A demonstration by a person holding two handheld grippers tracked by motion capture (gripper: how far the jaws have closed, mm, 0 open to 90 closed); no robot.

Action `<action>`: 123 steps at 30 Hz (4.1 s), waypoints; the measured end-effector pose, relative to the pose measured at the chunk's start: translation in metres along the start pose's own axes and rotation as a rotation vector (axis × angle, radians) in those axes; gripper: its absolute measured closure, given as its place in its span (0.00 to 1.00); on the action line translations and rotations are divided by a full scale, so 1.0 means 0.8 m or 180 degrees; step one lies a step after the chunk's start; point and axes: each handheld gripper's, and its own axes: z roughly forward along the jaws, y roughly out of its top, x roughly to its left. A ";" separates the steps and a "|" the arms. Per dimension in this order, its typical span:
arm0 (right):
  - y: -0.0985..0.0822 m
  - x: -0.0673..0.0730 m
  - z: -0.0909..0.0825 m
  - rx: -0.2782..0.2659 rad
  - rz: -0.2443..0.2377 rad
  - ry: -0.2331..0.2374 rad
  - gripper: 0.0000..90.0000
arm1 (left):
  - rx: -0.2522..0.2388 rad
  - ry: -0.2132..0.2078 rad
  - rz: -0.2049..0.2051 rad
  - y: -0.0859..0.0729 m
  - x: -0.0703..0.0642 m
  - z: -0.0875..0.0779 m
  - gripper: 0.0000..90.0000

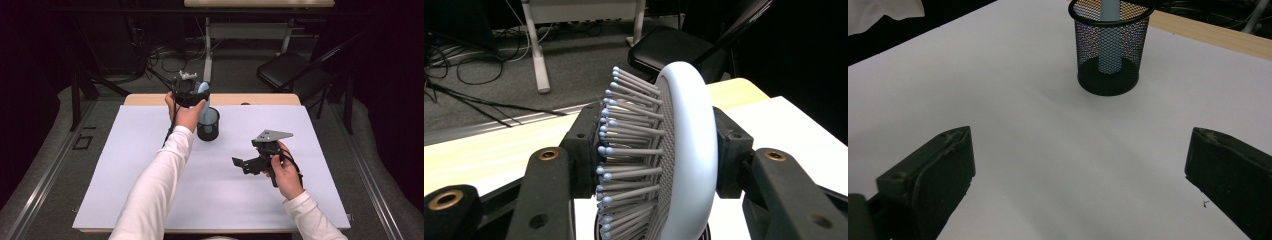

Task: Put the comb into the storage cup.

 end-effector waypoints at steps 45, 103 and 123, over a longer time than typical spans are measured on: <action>-0.001 0.000 0.002 0.0053 -0.0013 0.0047 0.00 | -0.0125 -0.0114 -0.0157 -0.007 0.001 0.005 0.46; -0.001 0.001 0.003 0.0063 -0.0033 0.0035 0.00 | -0.0316 -0.0039 -0.0077 -0.008 -0.003 0.004 0.20; -0.001 0.001 0.003 0.0066 -0.0031 0.0029 0.00 | -0.0425 -0.0054 -0.0239 -0.005 0.004 0.000 0.16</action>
